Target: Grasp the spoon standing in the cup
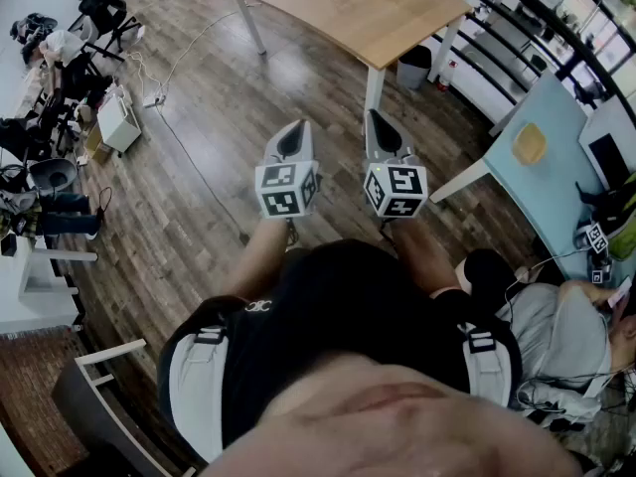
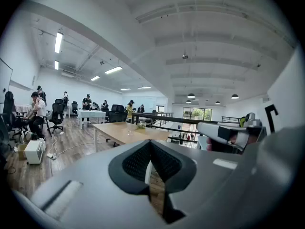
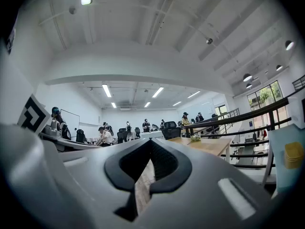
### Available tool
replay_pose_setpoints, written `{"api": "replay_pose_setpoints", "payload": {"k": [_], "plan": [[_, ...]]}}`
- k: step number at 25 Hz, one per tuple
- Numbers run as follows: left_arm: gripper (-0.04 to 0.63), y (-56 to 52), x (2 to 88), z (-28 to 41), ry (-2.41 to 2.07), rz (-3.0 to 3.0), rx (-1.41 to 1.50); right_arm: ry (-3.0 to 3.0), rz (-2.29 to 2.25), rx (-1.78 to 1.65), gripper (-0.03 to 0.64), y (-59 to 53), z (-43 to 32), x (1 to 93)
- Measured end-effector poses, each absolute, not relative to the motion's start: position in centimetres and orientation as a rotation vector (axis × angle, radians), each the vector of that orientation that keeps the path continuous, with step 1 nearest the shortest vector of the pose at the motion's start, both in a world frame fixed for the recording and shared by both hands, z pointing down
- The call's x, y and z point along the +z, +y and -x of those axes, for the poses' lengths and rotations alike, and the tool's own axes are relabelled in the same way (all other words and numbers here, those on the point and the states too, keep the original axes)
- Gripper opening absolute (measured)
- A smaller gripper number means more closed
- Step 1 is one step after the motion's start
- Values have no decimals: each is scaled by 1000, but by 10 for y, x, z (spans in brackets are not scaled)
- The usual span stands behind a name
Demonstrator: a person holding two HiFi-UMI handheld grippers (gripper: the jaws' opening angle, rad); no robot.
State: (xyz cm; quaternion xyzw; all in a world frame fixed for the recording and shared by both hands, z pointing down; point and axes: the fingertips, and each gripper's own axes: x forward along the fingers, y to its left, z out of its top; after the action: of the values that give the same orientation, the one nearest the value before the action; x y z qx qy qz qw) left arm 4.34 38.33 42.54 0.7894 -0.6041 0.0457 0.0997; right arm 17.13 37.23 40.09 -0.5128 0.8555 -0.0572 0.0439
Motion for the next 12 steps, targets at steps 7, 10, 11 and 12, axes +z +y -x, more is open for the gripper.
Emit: {"api": "replay_pose_setpoints", "payload": {"k": [7,10,11,12], "plan": [[11,377,427,-56,-1779,-2331,124,2630,1548,-169,-2,365,-180,401],[11,378,429,-56,-1779,-2321,121,2641,1532,-189,-2,363,-178,404],[11,378,430,-57,-1778,-2317,124,2642,1524,-201,-2,363,-177,404],[11,379,432,-57,-1775,-2315,130,2643,1517,-213,-2,362,-176,405]]}}
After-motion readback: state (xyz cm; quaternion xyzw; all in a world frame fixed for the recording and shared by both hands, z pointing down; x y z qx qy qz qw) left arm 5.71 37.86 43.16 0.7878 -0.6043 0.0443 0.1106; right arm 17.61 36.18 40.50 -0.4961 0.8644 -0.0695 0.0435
